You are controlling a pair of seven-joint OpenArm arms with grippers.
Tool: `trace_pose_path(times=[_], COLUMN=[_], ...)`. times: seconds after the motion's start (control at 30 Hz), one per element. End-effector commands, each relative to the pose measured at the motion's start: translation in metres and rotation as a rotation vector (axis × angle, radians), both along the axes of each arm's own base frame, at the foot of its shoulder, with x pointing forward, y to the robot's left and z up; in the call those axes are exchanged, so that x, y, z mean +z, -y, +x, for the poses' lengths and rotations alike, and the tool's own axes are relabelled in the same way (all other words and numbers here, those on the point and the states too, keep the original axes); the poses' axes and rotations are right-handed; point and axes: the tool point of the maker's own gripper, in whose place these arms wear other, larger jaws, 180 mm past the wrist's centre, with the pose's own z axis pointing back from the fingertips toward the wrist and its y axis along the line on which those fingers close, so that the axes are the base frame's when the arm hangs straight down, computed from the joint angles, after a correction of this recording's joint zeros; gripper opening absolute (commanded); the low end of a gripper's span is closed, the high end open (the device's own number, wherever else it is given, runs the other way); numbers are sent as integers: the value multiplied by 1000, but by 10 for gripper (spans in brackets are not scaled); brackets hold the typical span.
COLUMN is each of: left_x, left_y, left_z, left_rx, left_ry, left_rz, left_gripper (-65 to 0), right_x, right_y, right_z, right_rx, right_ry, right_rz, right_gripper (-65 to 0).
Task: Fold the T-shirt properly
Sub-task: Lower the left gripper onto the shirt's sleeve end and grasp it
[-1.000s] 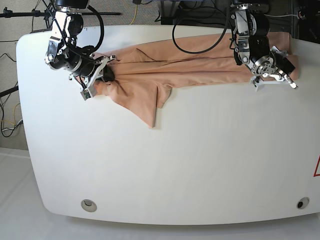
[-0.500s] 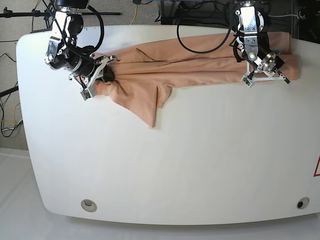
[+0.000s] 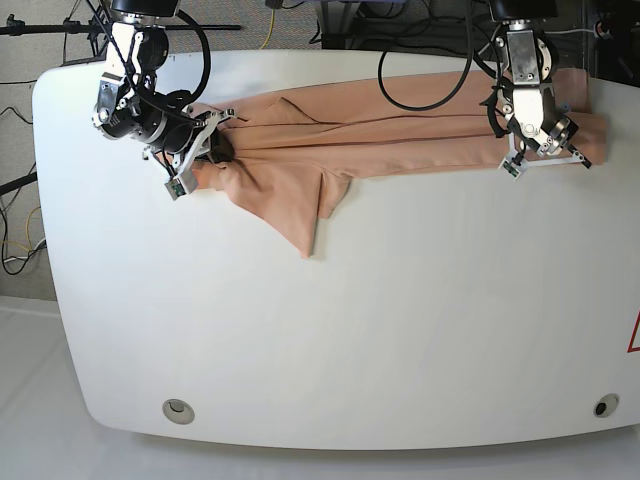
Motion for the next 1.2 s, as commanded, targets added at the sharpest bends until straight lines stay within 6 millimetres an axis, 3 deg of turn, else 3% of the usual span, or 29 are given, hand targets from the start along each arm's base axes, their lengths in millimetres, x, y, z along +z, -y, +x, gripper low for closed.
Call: trace_pose_path(times=[0.0,0.37,0.67,1.17], left_x=[-33,-46,-49,-47], left_y=[16,9,11,38], left_z=[-27,-2,29,77], left_rx=[12,76,91,70], left_ry=[-87,14,39,143], left_rz=[-130,-220,-257,-358], left_gripper=[-611,-610,-610,-608], right_x=[2,3,-1,-21], right_y=[11,11,13,13], right_z=[3,7,25,43], right_rx=[-5,-45,-106,-173], right_ry=[5,4,-13,-14], right_rz=[-42,-31,-8,66], right_gripper=[-650,-650,-650,-650])
